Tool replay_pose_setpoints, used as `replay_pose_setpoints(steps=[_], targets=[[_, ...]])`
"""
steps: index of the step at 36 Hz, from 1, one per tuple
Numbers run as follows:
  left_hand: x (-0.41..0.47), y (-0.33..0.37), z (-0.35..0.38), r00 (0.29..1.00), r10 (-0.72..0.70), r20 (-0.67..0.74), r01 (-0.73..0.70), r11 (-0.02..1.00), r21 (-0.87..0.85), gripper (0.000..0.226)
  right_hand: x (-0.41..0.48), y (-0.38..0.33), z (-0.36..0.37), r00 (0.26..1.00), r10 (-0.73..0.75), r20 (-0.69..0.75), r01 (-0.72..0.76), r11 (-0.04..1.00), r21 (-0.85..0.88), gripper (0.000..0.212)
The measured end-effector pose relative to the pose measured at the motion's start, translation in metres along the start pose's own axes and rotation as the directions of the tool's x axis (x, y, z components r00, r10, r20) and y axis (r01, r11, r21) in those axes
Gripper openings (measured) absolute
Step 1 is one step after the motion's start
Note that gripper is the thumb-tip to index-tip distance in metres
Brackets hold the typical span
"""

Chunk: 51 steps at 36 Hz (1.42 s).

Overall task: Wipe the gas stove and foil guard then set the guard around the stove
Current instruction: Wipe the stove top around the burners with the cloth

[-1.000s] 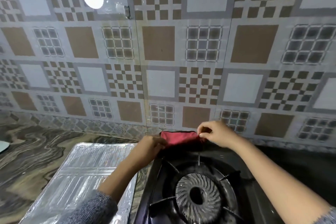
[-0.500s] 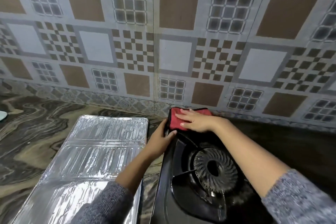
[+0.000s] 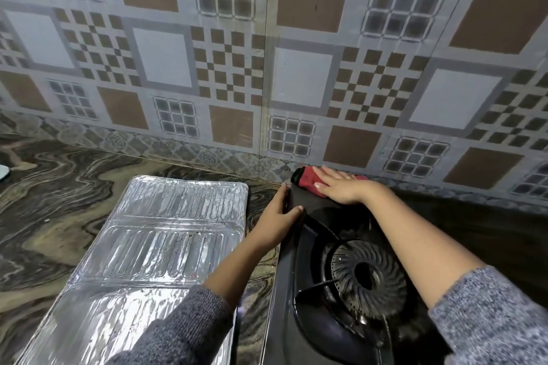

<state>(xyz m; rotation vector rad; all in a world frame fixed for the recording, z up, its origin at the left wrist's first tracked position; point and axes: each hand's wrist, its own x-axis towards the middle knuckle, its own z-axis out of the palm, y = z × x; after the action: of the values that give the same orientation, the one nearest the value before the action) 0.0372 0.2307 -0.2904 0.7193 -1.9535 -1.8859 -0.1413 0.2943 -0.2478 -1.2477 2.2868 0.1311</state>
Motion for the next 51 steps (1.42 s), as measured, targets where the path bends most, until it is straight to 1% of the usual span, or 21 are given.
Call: replay_pose_setpoints(steps=[2, 4, 6, 8, 10, 13, 16, 18, 21, 24, 28, 31, 34, 38, 41, 45, 47, 51], targets=[[0.0, 0.002, 0.0, 1.0, -0.002, 0.005, 0.001, 0.999, 0.04, 0.066, -0.002, 0.01, -0.002, 0.999, 0.048, 0.012, -0.048, 0.999, 0.004, 0.058], [0.0, 0.002, 0.001, 1.0, -0.002, 0.006, 0.002, 0.998, 0.07, 0.068, -0.004, 0.018, -0.006, 0.996, 0.077, 0.035, -0.075, 0.997, -0.032, 0.059], [0.001, 0.005, 0.0, 1.0, -0.007, -0.008, 0.008, 0.997, 0.077, 0.065, -0.007, 0.025, -0.012, 0.997, 0.07, 0.042, -0.069, 0.997, -0.04, 0.057], [0.005, 0.005, 0.0, 1.0, 0.001, -0.015, 0.0, 0.996, 0.091, 0.064, -0.011, 0.031, -0.018, 0.999, 0.043, 0.01, -0.043, 0.999, 0.006, 0.052], [0.009, 0.006, 0.0, 1.0, 0.003, -0.006, -0.002, 0.994, 0.108, 0.064, -0.019, 0.041, -0.022, 0.999, -0.02, -0.05, 0.023, 0.998, 0.057, 0.047], [0.014, 0.007, -0.001, 1.0, -0.017, 0.002, 0.017, 0.992, 0.124, 0.066, -0.03, 0.054, -0.022, 0.98, -0.154, -0.126, 0.171, 0.976, 0.135, 0.046], [0.021, 0.005, 0.0, 1.0, -0.012, -0.001, 0.012, 0.988, 0.157, 0.072, -0.031, 0.059, -0.02, 0.945, -0.266, -0.193, 0.288, 0.952, 0.1, 0.048], [0.026, 0.005, 0.001, 1.0, -0.016, -0.012, 0.017, 0.986, 0.166, 0.072, -0.029, 0.058, -0.016, 0.918, -0.345, -0.194, 0.359, 0.932, 0.041, 0.05], [0.028, 0.01, 0.002, 1.0, -0.012, -0.028, 0.017, 0.983, 0.184, 0.068, -0.023, 0.053, -0.012, 0.886, -0.438, -0.155, 0.435, 0.899, -0.054, 0.048], [0.032, 0.012, 0.004, 0.999, -0.018, -0.044, 0.028, 0.975, 0.219, 0.067, -0.015, 0.049, -0.01, 0.862, -0.498, -0.095, 0.489, 0.866, -0.1, 0.046], [0.039, 0.017, 0.008, 0.997, 0.0, -0.073, 0.022, 0.955, 0.295, 0.06, -0.002, 0.052, -0.007, 0.838, -0.537, -0.096, 0.526, 0.842, -0.119, 0.046], [0.04, 0.022, 0.013, 0.995, 0.004, -0.104, 0.031, 0.944, 0.33, 0.055, 0.004, 0.051, -0.003, 0.831, -0.54, -0.138, 0.53, 0.842, -0.099, 0.047], [0.039, 0.028, 0.018, 0.99, 0.011, -0.141, 0.043, 0.927, 0.372, 0.05, 0.004, 0.05, 0.001, 0.85, -0.488, -0.2, 0.488, 0.871, -0.053, 0.047], [0.041, 0.034, 0.024, 0.984, 0.017, -0.175, 0.061, 0.901, 0.43, 0.044, -0.003, 0.052, 0.002, 0.903, -0.342, -0.262, 0.342, 0.939, -0.046, 0.046], [0.044, 0.037, 0.028, 0.982, 0.025, -0.19, 0.068, 0.879, 0.471, 0.045, -0.009, 0.052, 0.003, 0.923, -0.249, -0.293, 0.246, 0.968, -0.05, 0.046], [0.049, 0.04, 0.031, 0.983, 0.04, -0.177, 0.063, 0.839, 0.54, 0.046, -0.015, 0.055, 0.006, 0.932, -0.173, -0.319, 0.181, 0.984, -0.006, 0.047], [0.053, 0.041, 0.032, 0.986, 0.066, -0.156, 0.039, 0.806, 0.59, 0.044, -0.018, 0.057, 0.006, 0.935, -0.142, -0.325, 0.155, 0.988, 0.014, 0.047], [0.06, 0.043, 0.033, 0.991, 0.088, -0.1, 0.001, 0.748, 0.664, 0.047, -0.023, 0.062, 0.01, 0.931, -0.092, -0.353, 0.108, 0.994, 0.027, 0.047]])
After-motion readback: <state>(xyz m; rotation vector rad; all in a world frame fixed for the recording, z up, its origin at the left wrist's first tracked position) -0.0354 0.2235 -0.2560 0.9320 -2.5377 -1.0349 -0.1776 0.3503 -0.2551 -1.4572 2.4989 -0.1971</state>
